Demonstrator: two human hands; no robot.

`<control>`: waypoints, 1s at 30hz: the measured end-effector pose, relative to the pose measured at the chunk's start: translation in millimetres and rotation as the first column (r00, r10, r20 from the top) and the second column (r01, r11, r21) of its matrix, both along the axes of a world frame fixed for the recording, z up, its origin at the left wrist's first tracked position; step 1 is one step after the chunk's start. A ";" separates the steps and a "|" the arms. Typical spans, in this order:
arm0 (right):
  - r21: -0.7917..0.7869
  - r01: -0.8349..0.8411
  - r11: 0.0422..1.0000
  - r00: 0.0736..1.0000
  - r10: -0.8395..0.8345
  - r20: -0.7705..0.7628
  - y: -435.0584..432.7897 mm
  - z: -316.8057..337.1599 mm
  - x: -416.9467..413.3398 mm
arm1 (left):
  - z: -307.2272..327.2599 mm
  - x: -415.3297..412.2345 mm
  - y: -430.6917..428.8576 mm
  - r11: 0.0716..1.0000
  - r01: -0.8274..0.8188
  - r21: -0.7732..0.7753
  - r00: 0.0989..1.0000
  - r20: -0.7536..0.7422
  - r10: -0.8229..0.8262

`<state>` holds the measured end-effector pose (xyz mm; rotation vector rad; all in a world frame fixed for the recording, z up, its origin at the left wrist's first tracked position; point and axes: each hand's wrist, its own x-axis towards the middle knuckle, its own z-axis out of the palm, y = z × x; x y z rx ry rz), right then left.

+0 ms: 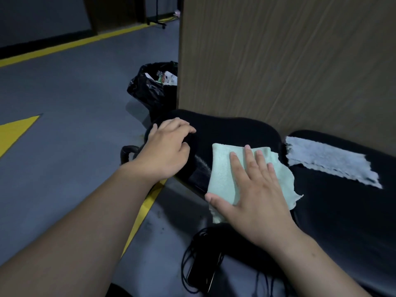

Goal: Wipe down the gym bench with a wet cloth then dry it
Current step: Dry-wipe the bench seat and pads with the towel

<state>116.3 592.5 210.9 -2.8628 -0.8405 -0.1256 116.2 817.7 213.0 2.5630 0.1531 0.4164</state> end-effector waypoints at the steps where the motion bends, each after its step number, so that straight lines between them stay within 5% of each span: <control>1: 0.012 0.026 1.000 1.000 -0.026 0.001 -4.2 -1.4 -2.9 | 0.6 0.7 -5.3 1.000 0.017 0.009 1.000 0.001 -0.017; 11: 0.114 0.123 0.986 0.992 -0.126 0.018 -23.9 -12.7 -27.4 | 0.4 3.9 -25.6 0.995 0.043 0.092 0.999 -0.035 -0.040; 18: -0.155 -0.141 0.978 0.972 0.107 -0.209 -63.1 28.5 -12.1 | -3.3 -0.8 -15.7 0.995 0.082 0.059 0.996 -0.045 -0.079; 26: -0.208 -0.114 0.971 0.993 0.114 -0.014 -38.0 5.1 -1.9 | -5.9 1.3 -11.6 0.994 0.076 0.078 0.997 -0.004 -0.076; 30: -0.214 -0.048 0.976 0.998 0.037 -0.054 -16.5 10.0 4.6 | -9.1 2.7 -7.2 0.995 0.038 0.090 0.999 0.012 -0.039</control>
